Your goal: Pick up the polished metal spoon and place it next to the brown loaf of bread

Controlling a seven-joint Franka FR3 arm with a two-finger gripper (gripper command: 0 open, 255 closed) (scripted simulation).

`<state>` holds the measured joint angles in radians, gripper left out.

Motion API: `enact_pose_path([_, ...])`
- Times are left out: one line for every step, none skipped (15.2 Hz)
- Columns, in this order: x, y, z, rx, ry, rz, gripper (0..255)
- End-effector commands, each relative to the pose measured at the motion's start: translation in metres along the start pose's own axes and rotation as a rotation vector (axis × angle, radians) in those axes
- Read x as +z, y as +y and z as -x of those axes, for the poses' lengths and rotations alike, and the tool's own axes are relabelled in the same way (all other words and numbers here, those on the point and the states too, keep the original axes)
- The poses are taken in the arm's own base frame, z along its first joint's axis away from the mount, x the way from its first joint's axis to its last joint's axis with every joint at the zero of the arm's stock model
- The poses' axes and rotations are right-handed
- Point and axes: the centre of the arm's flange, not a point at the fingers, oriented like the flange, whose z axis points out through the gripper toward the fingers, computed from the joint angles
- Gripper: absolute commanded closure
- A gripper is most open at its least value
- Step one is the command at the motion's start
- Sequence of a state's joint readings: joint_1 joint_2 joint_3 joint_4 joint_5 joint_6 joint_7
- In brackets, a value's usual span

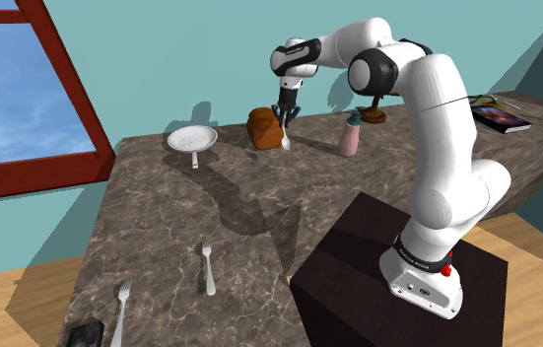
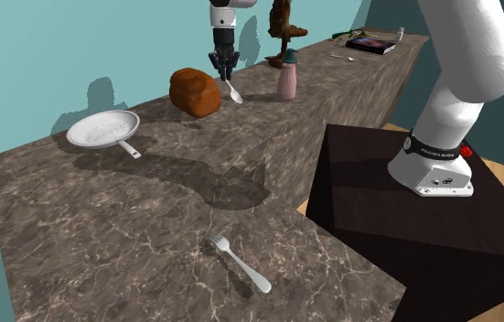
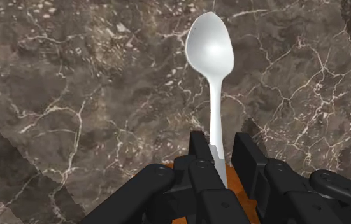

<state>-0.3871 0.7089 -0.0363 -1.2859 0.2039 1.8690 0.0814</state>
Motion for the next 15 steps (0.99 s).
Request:
enact_pose_path([0.010, 0.001, -0.002, 0.000, 0.000, 0.000, 255])
enact_pose_path([0.015, 0.002, -0.003, 0.000, 0.000, 0.000, 255])
enact_pose_path([0.020, 0.003, -0.003, 0.000, 0.000, 0.000, 255])
enact_pose_path([0.025, 0.004, -0.004, 0.000, 0.000, 0.000, 255])
enact_pose_path([0.031, 0.004, -0.005, 0.000, 0.000, 0.000, 255])
enact_pose_path([0.036, 0.005, -0.006, 0.000, 0.000, 0.000, 255])
enact_pose_path([0.041, 0.006, -0.006, 0.000, 0.000, 0.000, 255])
enact_pose_path([0.046, 0.007, -0.007, 0.000, 0.000, 0.000, 255])
enact_pose_path([0.051, 0.008, -0.008, 0.000, 0.000, 0.000, 255])
enact_pose_path([0.056, 0.008, -0.008, 0.000, 0.000, 0.000, 255])
enact_pose_path([0.062, 0.009, -0.009, 0.000, 0.000, 0.000, 255])
enact_pose_path([0.067, 0.010, -0.010, 0.000, 0.000, 0.000, 255])
enact_pose_path([0.072, 0.011, -0.011, 0.000, 0.000, 0.000, 255])
enact_pose_path([0.077, 0.012, -0.012, 0.000, 0.000, 0.000, 255])
enact_pose_path([0.082, 0.012, -0.012, 0.000, 0.000, 0.000, 255])
